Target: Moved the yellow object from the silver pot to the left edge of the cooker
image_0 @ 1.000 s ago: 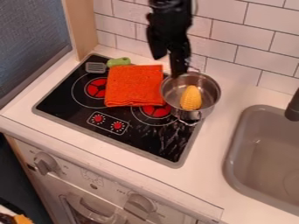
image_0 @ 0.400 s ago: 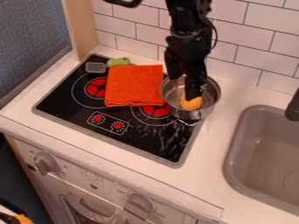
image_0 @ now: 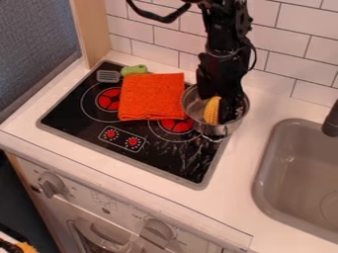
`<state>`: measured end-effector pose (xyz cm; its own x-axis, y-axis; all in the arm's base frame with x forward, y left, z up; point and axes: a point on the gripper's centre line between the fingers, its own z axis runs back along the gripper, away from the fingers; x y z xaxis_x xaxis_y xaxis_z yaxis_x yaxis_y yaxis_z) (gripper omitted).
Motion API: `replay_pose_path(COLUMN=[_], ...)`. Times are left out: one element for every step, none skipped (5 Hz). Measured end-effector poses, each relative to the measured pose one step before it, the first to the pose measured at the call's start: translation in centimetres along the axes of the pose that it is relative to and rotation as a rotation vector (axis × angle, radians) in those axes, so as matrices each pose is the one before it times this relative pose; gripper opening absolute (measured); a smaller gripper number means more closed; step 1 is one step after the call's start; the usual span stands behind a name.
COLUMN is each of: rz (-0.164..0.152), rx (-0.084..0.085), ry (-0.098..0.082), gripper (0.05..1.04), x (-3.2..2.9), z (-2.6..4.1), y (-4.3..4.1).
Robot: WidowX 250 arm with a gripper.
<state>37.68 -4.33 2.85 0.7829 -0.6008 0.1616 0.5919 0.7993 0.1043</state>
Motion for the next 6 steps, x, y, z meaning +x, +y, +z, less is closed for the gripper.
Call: replay_pose_path(rz=[0.0093, 0.0186, 0.0097, 0.01, 0.003, 0.0204], rx=[0.0116, 0.0194, 0.0115, 0.0, -0.0066, 0.0192], ry=[0.0187, -0.0039, 0.0054, 0.005, 0.0156, -0.0583], gripper=[0.942, 0.673, 0.636, 0.636, 0.636, 0.636], x=[-0.103, 0.114, -0.111, -0.104, -0.47, 0.997], z=[-0.823, -0.299, 0.03, -0.026, 0.225, 3.049], y=[0.288, 0.267, 0.17, -0.015, -0.146, 0.555])
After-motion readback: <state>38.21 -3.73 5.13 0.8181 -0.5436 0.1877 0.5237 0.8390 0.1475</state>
